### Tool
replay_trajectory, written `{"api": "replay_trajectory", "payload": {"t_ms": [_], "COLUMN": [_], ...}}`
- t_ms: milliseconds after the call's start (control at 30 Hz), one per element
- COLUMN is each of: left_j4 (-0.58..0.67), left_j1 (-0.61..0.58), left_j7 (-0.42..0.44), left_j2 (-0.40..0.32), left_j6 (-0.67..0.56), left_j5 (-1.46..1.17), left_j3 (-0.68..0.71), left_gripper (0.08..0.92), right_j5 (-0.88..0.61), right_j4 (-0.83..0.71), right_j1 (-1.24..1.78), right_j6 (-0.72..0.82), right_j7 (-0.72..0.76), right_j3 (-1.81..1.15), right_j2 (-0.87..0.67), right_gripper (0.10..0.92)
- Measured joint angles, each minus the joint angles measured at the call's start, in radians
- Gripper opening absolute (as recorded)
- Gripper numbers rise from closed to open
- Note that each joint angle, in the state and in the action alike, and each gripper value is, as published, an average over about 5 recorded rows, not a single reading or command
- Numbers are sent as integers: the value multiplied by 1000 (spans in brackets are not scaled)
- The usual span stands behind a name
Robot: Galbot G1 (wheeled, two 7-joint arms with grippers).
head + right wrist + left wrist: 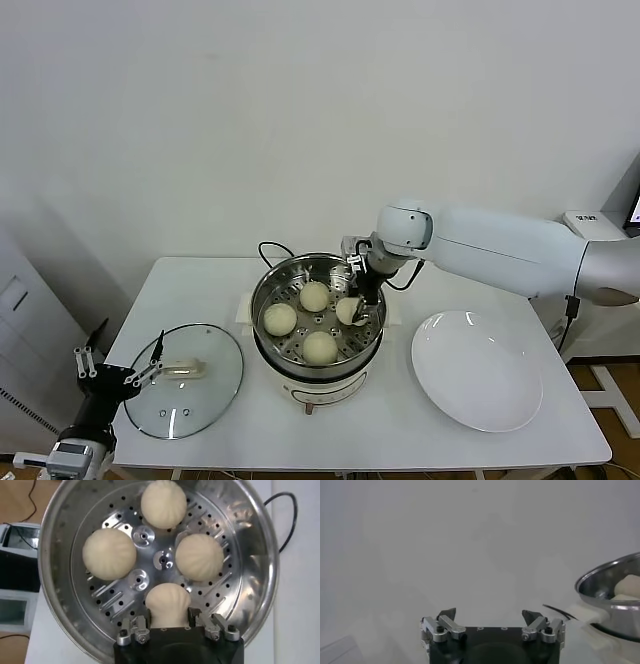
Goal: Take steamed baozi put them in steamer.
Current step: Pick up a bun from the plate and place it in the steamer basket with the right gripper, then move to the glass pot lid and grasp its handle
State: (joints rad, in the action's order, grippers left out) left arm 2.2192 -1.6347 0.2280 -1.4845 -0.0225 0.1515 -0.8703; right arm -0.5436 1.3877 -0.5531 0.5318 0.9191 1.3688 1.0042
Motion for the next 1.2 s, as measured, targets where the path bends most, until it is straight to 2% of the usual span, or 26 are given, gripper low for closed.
{"api": "replay_trajectory", "payload": {"t_ms": [267, 400, 567, 667, 900, 1067, 1200], "left_j4": [-1, 0, 1, 1, -1, -3, -9], "left_j1": [4, 8, 12, 13, 25, 33, 33], "left_j7": [-1, -2, -3, -4, -15, -24, -27], "left_j2": [-1, -2, 3, 7, 17, 17, 20], "left_j6": [2, 4, 5, 6, 10, 10, 10], "left_j5": [2, 6, 10, 10, 20, 30, 37], "left_j3": [4, 11, 15, 16, 30, 43, 49], "left_gripper": [823, 823, 823, 823, 823, 823, 823], "right_j5": [-13, -29, -74, -132, -268, -320, -335], "right_j4": [3, -9, -33, -44, -50, -50, -38], "right_j1": [-4, -12, -7, 14, 191, 429, 663], "right_j6": [8, 9, -11, -51, -217, -346, -439], "right_j7": [-11, -15, -47, -116, -436, -683, -825], "right_j3": [-2, -25, -91, -148, -380, -645, -896], "right_j2": [-10, -20, -42, -66, -147, -195, -204], "right_gripper": [738, 811, 822, 823, 823, 823, 823]}}
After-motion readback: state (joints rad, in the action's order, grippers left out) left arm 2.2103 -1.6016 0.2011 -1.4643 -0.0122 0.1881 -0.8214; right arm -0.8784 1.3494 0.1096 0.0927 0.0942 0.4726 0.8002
